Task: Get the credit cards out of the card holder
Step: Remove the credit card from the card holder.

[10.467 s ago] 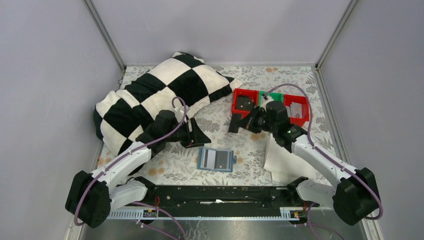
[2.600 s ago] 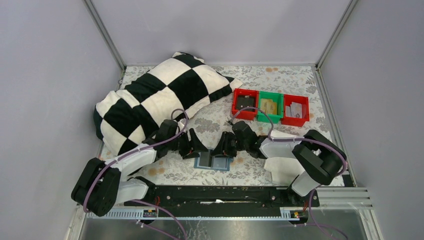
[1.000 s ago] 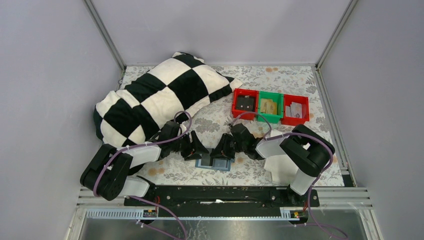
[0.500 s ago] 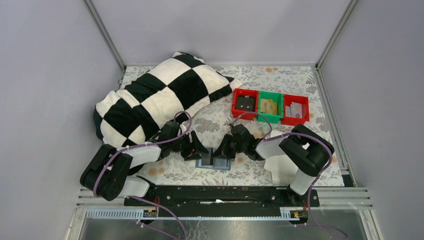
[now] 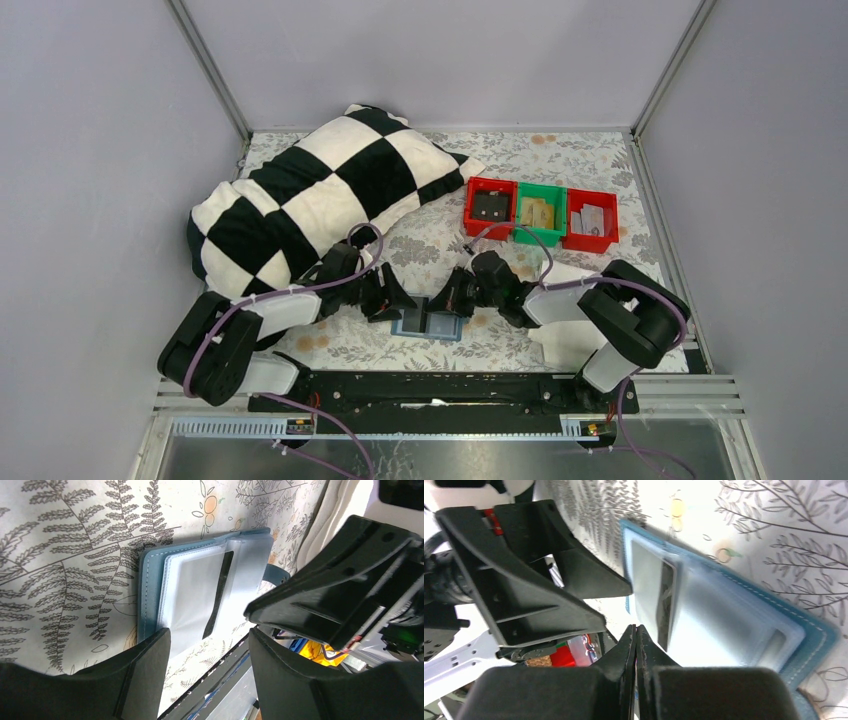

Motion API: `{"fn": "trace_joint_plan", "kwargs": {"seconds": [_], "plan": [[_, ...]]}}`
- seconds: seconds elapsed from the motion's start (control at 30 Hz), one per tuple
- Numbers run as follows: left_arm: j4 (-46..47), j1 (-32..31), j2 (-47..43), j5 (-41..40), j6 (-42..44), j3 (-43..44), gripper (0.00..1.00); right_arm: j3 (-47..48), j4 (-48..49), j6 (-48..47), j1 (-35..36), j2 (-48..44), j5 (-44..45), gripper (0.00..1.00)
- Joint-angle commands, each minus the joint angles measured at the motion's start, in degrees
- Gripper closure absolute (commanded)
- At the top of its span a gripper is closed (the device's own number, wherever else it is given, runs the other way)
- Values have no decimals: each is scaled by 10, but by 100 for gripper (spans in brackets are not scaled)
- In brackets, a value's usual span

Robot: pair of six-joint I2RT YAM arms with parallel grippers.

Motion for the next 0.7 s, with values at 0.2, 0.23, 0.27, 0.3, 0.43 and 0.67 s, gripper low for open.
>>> {"fn": "trace_joint_plan", "kwargs": {"seconds": [0.2, 0.23, 0.27, 0.3, 0.43, 0.67], "plan": [[-45, -2, -49, -17, 15, 19, 36, 8, -30, -26, 5, -34, 26, 90], [-45, -2, -55, -16, 14, 23, 36, 9, -32, -24, 5, -31, 29, 81], [-45, -2, -57, -15, 13, 28, 36, 11, -33, -24, 5, -29, 30, 76], [-45, -2, -59, -15, 13, 32, 36, 13, -37, -23, 5, -26, 33, 71], [-33, -3, -52, -10, 8, 46, 36, 30, -52, -28, 5, -15, 42, 68], [-9, -3, -3, -20, 14, 40, 36, 57, -64, -33, 5, 18, 45, 67]]}}
